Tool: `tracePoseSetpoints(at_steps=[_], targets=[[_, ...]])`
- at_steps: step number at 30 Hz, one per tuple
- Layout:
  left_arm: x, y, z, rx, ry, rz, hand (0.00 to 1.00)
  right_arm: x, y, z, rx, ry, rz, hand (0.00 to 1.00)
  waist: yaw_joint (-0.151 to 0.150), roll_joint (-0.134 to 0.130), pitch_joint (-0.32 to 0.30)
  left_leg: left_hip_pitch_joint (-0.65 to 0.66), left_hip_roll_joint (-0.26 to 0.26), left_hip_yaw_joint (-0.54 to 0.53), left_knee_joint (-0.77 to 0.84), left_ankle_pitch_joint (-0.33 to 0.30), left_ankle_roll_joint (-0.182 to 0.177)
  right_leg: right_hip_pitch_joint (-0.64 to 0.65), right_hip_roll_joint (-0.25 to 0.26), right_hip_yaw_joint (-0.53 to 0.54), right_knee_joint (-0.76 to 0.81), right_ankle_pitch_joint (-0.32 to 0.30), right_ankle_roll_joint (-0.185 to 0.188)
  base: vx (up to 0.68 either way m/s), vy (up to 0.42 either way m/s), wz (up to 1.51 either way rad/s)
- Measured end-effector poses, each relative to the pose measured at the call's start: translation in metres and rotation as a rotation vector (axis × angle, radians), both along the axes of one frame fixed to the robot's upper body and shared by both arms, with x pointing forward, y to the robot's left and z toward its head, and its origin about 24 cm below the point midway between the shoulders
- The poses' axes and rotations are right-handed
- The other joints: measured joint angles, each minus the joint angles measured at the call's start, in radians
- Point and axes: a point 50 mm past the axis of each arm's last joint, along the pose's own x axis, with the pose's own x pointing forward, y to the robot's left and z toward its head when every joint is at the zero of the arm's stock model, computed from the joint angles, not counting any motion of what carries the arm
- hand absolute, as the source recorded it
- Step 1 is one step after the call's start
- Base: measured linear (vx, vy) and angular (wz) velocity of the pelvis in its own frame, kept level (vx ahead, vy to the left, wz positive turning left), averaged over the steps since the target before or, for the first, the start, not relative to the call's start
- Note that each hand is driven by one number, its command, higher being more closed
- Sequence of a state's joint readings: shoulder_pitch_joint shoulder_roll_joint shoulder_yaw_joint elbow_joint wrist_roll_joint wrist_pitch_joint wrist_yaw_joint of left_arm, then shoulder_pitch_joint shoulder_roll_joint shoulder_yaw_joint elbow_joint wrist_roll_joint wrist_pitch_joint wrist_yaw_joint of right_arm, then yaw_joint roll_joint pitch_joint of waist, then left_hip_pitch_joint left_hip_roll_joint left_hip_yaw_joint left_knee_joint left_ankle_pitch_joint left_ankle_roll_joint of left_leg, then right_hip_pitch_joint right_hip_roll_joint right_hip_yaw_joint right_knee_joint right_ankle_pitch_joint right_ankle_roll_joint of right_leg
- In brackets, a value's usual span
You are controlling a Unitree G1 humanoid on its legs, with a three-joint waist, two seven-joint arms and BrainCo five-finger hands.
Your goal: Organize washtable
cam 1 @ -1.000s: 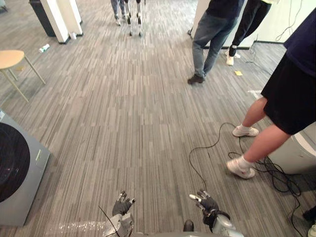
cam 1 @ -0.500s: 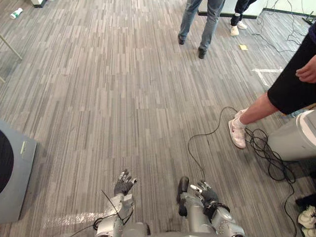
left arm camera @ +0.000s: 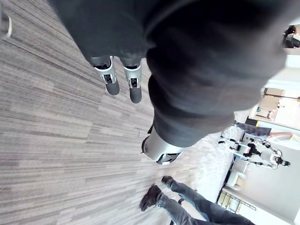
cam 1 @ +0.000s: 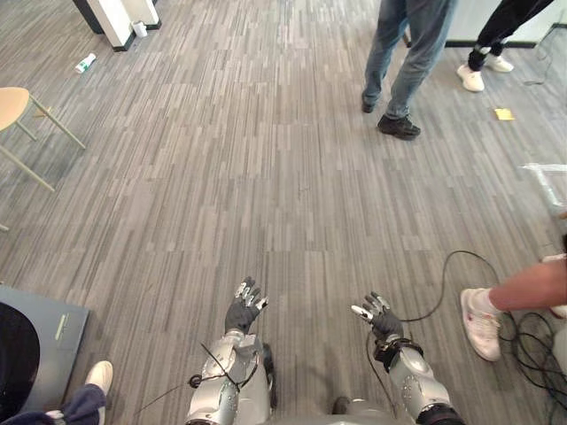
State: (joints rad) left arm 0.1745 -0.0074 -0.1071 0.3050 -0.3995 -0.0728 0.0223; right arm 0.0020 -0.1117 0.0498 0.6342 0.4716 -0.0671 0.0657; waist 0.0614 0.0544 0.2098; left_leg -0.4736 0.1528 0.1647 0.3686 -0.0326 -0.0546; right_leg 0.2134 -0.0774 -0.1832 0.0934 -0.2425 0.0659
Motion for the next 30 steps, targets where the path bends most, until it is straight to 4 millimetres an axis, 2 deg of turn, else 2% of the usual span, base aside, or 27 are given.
tracePoseSetpoints(at_steps=[1, 2, 3, 4, 6, 7, 8, 9, 10, 11, 12, 13, 15, 17, 18, 19, 20, 21, 22, 23, 24, 25, 26, 27, 28, 29, 30], targets=[[-0.003, 0.002, -0.003, 0.006, 0.016, 0.001, 0.0, -0.001, 0.004, -0.003, 0.014, 0.017, -0.005, 0.0, 0.01, -0.029, 0.001, 0.038, -0.034, 0.019, -0.008, 0.071, 0.076, 0.031, -0.03, 0.023, -0.004, -0.026, 0.021, 0.75, 0.209, -0.26], [-0.001, 0.007, -0.002, 0.015, 0.012, 0.018, 0.0, -0.002, 0.01, -0.004, 0.027, 0.017, 0.005, 0.0, 0.006, -0.064, -0.008, 0.043, -0.059, 0.036, -0.008, 0.06, 0.079, 0.026, -0.063, 0.025, -0.001, -0.01, 0.011, 0.58, 0.144, -0.11], [0.003, 0.009, 0.005, 0.007, -0.021, 0.041, 0.0, -0.001, 0.012, -0.003, 0.024, 0.015, 0.022, 0.0, 0.012, -0.068, -0.011, 0.03, -0.054, 0.043, 0.063, 0.004, 0.116, 0.022, -0.069, 0.041, 0.02, 0.033, 0.035, 0.56, 0.143, -0.04], [0.003, 0.01, 0.008, 0.005, -0.036, 0.05, 0.0, 0.001, 0.014, -0.002, 0.021, 0.01, 0.031, 0.0, 0.013, -0.07, -0.013, 0.031, -0.049, 0.051, 0.105, -0.031, 0.124, 0.024, -0.083, 0.055, 0.039, 0.048, 0.05, 0.54, 0.193, -0.31], [-0.005, 0.018, 0.007, 0.017, -0.032, 0.077, 0.0, 0.003, 0.021, -0.001, 0.024, -0.002, 0.063, 0.0, 0.014, -0.102, -0.044, 0.082, -0.065, 0.101, 0.153, -0.124, 0.139, -0.033, -0.127, 0.119, 0.235, 0.06, 0.064, 0.53, 0.223, -0.4], [-0.005, 0.019, 0.007, 0.021, -0.03, 0.076, 0.0, 0.003, 0.023, -0.002, 0.02, -0.003, 0.073, 0.0, 0.011, -0.108, -0.053, 0.117, -0.077, 0.115, 0.149, -0.16, 0.142, -0.09, -0.147, 0.137, 0.386, 0.09, 0.073, 0.5, 0.212, -0.24], [-0.007, 0.02, 0.006, 0.026, -0.022, 0.073, 0.0, 0.002, 0.025, -0.002, 0.02, -0.001, 0.078, 0.0, 0.006, -0.111, -0.055, 0.154, -0.09, 0.121, 0.134, -0.183, 0.147, -0.159, -0.168, 0.151, 0.542, 0.162, 0.088, 0.47, 0.174, -0.09], [-0.004, 0.016, 0.007, 0.026, -0.028, 0.053, 0.0, -0.002, 0.025, -0.005, 0.018, 0.016, 0.082, 0.0, 0.004, -0.117, -0.058, 0.211, -0.107, 0.127, 0.109, -0.209, 0.154, -0.254, -0.191, 0.164, 0.754, 0.262, 0.092, 0.53, 0.156, -0.02], [-0.004, 0.017, 0.007, 0.036, -0.03, 0.04, 0.0, -0.007, 0.028, -0.01, 0.023, 0.042, 0.097, 0.0, 0.003, -0.118, -0.058, 0.278, -0.125, 0.127, 0.07, -0.223, 0.158, -0.337, -0.211, 0.146, 0.929, 0.235, 0.055, 0.44, 0.094, -0.02], [-0.004, 0.018, 0.007, 0.042, -0.03, 0.04, 0.0, -0.01, 0.029, -0.013, 0.023, 0.057, 0.106, 0.0, 0.002, -0.117, -0.057, 0.32, -0.135, 0.125, 0.039, -0.225, 0.159, -0.369, -0.217, 0.132, 0.988, 0.207, 0.012, 0.43, 0.056, 0.05], [-0.005, 0.02, 0.007, 0.05, -0.028, 0.043, 0.0, -0.015, 0.032, -0.016, 0.025, 0.075, 0.116, 0.0, -0.007, -0.108, -0.055, 0.404, -0.145, 0.118, -0.024, -0.227, 0.159, -0.418, -0.218, 0.083, 1.048, 0.152, -0.04, 0.43, 0.031, 0.14], [-0.007, 0.021, 0.005, 0.056, -0.019, 0.043, 0.0, -0.019, 0.033, -0.017, 0.03, 0.083, 0.118, 0.0, -0.021, -0.095, -0.056, 0.473, -0.146, 0.105, -0.076, -0.233, 0.156, -0.468, -0.208, 0.021, 1.045, 0.105, -0.055, 0.5, 0.001, 0.22], [-0.007, 0.022, 0.006, 0.062, -0.022, 0.04, 0.0, -0.022, 0.033, -0.019, 0.037, 0.087, 0.119, 0.0, -0.038, -0.086, -0.052, 0.536, -0.15, 0.073, -0.125, -0.253, 0.148, -0.554, -0.174, -0.028, 0.941, 0.045, -0.049, 0.4, -0.06, 0.44], [-0.006, 0.022, 0.004, 0.066, -0.016, 0.031, 0.0, -0.026, 0.03, -0.02, 0.034, 0.098, 0.11, 0.0, -0.065, -0.084, -0.051, 0.57, -0.14, 0.03, -0.13, -0.284, 0.134, -0.609, -0.126, -0.04, 0.684, 0.039, -0.031, 0.39, -0.154, 0.69], [-0.008, 0.021, 0.001, 0.066, 0.001, 0.025, 0.0, -0.029, 0.027, -0.022, 0.029, 0.11, 0.103, 0.0, -0.075, -0.081, -0.049, 0.605, -0.124, 0.008, -0.131, -0.312, 0.115, -0.625, -0.095, -0.043, 0.483, 0.073, -0.015, 0.49, -0.222, 0.5], [-0.009, 0.022, -0.001, 0.068, 0.012, 0.028, 0.0, -0.031, 0.025, -0.023, 0.027, 0.117, 0.098, 0.0, -0.076, -0.079, -0.048, 0.625, -0.114, -0.001, -0.135, -0.321, 0.099, -0.624, -0.082, -0.049, 0.369, 0.114, -0.012, 0.51, -0.234, 0.54], [-0.011, 0.022, -0.004, 0.07, 0.026, 0.03, 0.0, -0.035, 0.024, -0.025, 0.03, 0.131, 0.09, 0.0, -0.076, -0.086, -0.053, 0.668, -0.103, -0.015, -0.162, -0.343, 0.072, -0.615, -0.071, -0.058, 0.162, 0.19, 0.007, 0.55, -0.265, 0.49], [-0.011, 0.025, -0.004, 0.075, 0.027, 0.035, 0.0, -0.038, 0.024, -0.027, 0.032, 0.143, 0.092, 0.0, -0.077, -0.096, -0.059, 0.705, -0.1, -0.028, -0.187, -0.357, 0.051, -0.631, -0.07, -0.062, 0.094, 0.211, 0.017, 0.62, -0.297, 0.58], [-0.012, 0.025, -0.006, 0.076, 0.036, 0.035, 0.0, -0.04, 0.023, -0.028, 0.03, 0.154, 0.093, 0.0, -0.079, -0.098, -0.066, 0.746, -0.095, -0.045, -0.201, -0.37, 0.028, -0.639, -0.064, -0.057, 0.111, 0.273, -0.009, 0.81, -0.361, 0.53], [-0.016, 0.024, -0.014, 0.074, 0.073, 0.031, 0.0, -0.042, 0.019, -0.029, 0.02, 0.165, 0.092, 0.0, -0.075, -0.071, -0.086, 0.74, -0.054, -0.059, -0.15, -0.367, 0.018, -0.641, -0.04, -0.056, 0.15, 0.365, -0.074, 0.86, -0.395, 0.47], [-0.018, 0.02, -0.018, 0.063, 0.093, 0.029, 0.0, -0.041, 0.015, -0.028, 0.012, 0.161, 0.089, 0.0, -0.076, -0.035, -0.093, 0.666, -0.006, -0.072, 0.029, -0.347, -0.016, -0.64, -0.024, -0.072, 0.198, 0.375, -0.105, 0.86, -0.409, 0.26], [-0.02, 0.017, -0.02, 0.051, 0.106, 0.033, 0.0, -0.037, 0.012, -0.026, 0.004, 0.153, 0.09, 0.0, -0.074, -0.006, -0.091, 0.594, 0.032, -0.087, 0.21, -0.289, -0.053, -0.625, -0.006, -0.093, 0.236, 0.323, -0.121, 0.69, -0.361, 0.12], [-0.02, 0.015, -0.022, 0.043, 0.116, 0.037, 0.0, -0.035, 0.011, -0.025, -0.002, 0.148, 0.093, 0.0, -0.072, 0.01, -0.082, 0.542, 0.053, -0.1, 0.338, -0.213, -0.064, -0.602, 0.007, -0.099, 0.248, 0.295, -0.127, 0.69, -0.32, -0.06], [-0.021, 0.013, -0.028, 0.028, 0.144, 0.048, 0.0, -0.03, 0.012, -0.023, -0.003, 0.135, 0.099, 0.0, -0.058, 0.03, -0.075, 0.448, 0.091, -0.127, 0.566, -0.082, -0.079, -0.537, 0.036, -0.104, 0.241, 0.259, -0.149, 0.54, -0.221, -0.18], [-0.022, 0.011, -0.031, 0.02, 0.16, 0.051, 0.0, -0.029, 0.012, -0.023, -0.003, 0.136, 0.095, 0.0, -0.047, 0.032, -0.073, 0.402, 0.112, -0.132, 0.704, -0.092, -0.074, -0.474, 0.057, -0.1, 0.216, 0.243, -0.159, 0.63, -0.227, -0.33], [-0.022, 0.012, -0.032, 0.013, 0.17, 0.054, 0.0, -0.023, 0.013, -0.019, 0.002, 0.114, 0.09, 0.0, -0.043, 0.018, -0.064, 0.349, 0.125, -0.111, 0.794, -0.114, -0.039, -0.387, 0.068, -0.093, 0.174, 0.237, -0.168, 0.56, -0.195, -0.31], [-0.021, 0.012, -0.032, 0.007, 0.172, 0.058, 0.0, -0.018, 0.012, -0.016, 0.0, 0.093, 0.079, 0.0, -0.044, -0.004, -0.06, 0.31, 0.136, -0.065, 0.796, -0.129, -0.014, -0.309, 0.065, -0.086, 0.119, 0.237, -0.168, 0.52, -0.19, -0.23]])
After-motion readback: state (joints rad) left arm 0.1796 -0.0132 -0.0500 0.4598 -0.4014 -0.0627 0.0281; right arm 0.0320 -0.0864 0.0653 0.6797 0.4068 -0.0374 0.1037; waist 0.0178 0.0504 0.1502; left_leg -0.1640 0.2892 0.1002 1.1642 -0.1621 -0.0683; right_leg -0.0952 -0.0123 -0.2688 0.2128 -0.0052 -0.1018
